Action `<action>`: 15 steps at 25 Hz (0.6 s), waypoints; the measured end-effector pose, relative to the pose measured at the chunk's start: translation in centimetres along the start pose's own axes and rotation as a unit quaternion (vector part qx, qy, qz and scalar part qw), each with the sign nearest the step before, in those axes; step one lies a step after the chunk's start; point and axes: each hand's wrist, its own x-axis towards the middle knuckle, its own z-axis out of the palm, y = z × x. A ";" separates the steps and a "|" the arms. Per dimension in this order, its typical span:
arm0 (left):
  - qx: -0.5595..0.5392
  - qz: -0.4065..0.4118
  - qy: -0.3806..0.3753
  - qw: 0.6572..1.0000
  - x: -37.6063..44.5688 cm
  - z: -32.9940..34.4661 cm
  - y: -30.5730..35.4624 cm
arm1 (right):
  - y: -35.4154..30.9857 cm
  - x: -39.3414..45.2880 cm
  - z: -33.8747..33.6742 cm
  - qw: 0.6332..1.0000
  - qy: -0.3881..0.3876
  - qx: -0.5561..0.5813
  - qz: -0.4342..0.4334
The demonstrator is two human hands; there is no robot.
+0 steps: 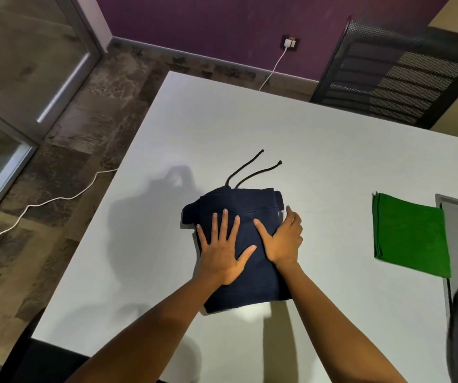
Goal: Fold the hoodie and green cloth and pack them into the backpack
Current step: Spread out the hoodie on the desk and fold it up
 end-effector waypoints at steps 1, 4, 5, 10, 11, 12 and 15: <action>0.003 0.000 -0.009 1.000 0.1 -0.1 0.0 | 0.1 -0.1 -0.3 0.999 -0.006 0.010 0.030; -0.004 -0.008 -0.036 0.999 0.1 -0.8 0.4 | 0.9 -0.7 -0.6 0.992 -0.029 0.033 0.121; -0.009 -0.018 -0.042 0.999 0.0 -1.2 0.8 | 1.2 -0.9 -0.6 0.988 -0.042 0.052 0.142; -0.148 -0.110 -0.100 0.978 -1.3 -3.8 4.4 | 1.6 -1.2 -2.8 0.919 -0.195 0.281 0.194; -0.185 -0.132 -0.120 0.967 -1.4 -4.5 5.3 | 1.4 -1.6 -3.6 0.903 -0.219 0.306 0.208; -0.218 -0.153 -0.137 0.954 -1.5 -5.2 6.1 | 0.9 -2.3 -4.3 0.890 -0.241 0.324 0.211; -0.306 -0.222 -0.162 0.911 -1.4 -7.7 7.7 | -1.0 -4.5 -5.1 0.893 -0.254 0.345 0.138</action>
